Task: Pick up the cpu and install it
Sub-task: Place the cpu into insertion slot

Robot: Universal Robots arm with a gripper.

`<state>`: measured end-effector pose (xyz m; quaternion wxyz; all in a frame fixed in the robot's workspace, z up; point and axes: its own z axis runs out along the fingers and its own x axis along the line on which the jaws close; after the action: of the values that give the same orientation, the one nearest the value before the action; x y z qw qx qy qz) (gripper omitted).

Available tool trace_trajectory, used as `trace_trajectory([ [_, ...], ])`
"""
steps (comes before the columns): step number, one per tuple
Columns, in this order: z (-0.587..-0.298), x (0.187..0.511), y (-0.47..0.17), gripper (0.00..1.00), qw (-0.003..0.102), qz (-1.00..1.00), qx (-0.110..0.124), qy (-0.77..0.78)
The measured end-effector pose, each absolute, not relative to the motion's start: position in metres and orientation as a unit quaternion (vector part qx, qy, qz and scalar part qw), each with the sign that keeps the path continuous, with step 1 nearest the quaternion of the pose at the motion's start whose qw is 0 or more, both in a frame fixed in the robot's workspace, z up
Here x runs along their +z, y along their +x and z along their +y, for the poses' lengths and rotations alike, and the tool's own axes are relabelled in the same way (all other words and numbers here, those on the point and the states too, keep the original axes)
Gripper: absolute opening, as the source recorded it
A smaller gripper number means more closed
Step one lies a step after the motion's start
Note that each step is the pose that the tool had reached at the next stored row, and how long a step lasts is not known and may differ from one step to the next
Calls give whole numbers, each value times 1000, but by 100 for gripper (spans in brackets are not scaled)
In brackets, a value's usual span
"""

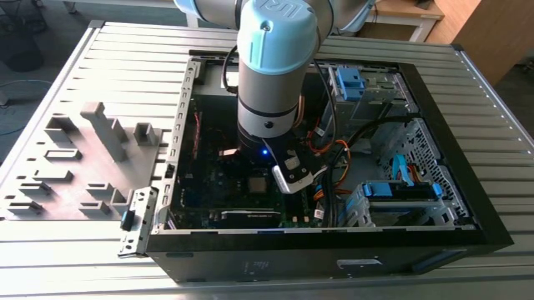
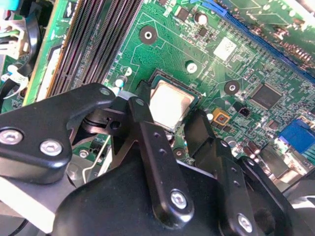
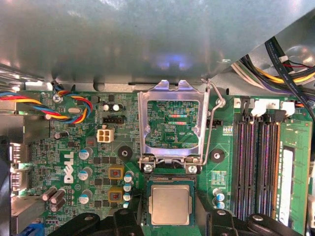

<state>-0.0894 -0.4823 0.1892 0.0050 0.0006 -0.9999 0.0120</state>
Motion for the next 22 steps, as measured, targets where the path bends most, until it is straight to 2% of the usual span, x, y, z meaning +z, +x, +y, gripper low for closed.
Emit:
trace_trajectory([
  [3, -482, 189, -89, 55, 5, -1000, 12, 1],
  [4, -482, 189, -89, 60, 5, -1000, 12, 1],
  [6, -482, 189, -89, 62, 5, -1000, 12, 1],
  [15, -482, 189, -90, 62, 5, -1000, 12, 0],
  [17, -482, 189, -90, 61, 5, -1000, 12, 0],
  [18, -482, 189, -90, 54, 5, -1000, 12, 0],
  [22, -482, 189, -90, 54, 5, -1000, 12, 1],
])
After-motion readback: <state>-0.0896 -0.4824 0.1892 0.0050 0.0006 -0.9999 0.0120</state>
